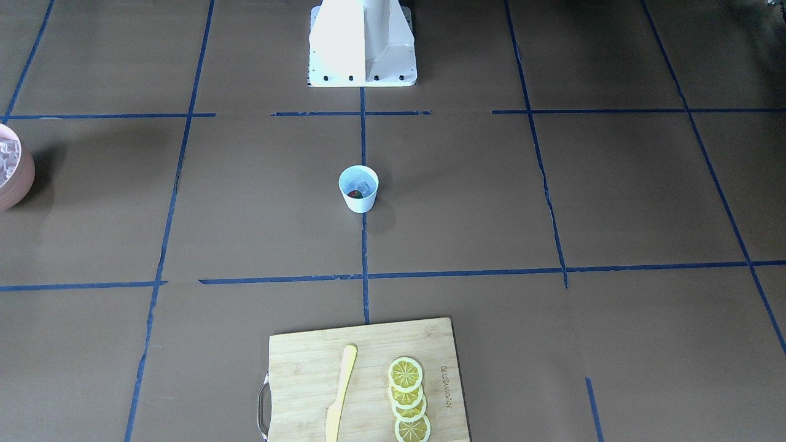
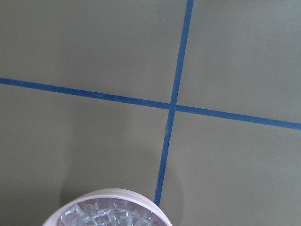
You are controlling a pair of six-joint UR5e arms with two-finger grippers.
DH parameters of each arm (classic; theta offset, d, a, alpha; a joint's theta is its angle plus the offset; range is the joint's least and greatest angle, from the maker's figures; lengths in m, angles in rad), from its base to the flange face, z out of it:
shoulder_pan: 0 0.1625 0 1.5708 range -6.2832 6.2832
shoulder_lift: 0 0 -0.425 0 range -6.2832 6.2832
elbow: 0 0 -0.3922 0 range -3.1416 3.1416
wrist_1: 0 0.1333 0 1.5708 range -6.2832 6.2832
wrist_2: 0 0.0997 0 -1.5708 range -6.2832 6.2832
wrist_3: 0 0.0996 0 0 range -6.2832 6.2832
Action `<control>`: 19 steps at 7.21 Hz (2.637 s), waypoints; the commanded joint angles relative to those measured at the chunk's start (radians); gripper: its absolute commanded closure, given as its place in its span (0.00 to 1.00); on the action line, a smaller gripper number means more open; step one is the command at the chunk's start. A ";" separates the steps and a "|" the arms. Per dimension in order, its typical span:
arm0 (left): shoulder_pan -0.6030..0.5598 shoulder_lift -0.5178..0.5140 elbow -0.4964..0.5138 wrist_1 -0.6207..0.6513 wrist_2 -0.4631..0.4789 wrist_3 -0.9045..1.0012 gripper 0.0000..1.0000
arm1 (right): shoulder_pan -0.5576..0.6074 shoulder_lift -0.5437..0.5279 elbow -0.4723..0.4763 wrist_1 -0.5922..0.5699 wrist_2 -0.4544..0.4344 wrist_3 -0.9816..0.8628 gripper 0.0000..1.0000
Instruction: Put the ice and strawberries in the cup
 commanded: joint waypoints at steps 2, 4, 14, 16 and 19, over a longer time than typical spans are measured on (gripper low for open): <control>0.001 0.047 -0.062 -0.019 -0.016 -0.083 0.01 | 0.007 -0.025 0.009 -0.010 0.013 0.000 0.00; 0.010 0.150 -0.188 -0.024 0.081 -0.140 0.00 | -0.001 -0.045 0.038 0.009 0.009 0.016 0.00; 0.021 0.202 -0.170 -0.102 0.030 -0.136 0.00 | -0.033 -0.065 0.054 0.010 0.009 0.026 0.00; 0.021 0.204 -0.171 -0.101 0.030 -0.136 0.00 | -0.033 -0.068 0.055 0.009 0.009 0.026 0.00; 0.021 0.204 -0.174 -0.102 0.035 -0.136 0.00 | -0.033 -0.070 0.051 0.009 0.009 0.023 0.00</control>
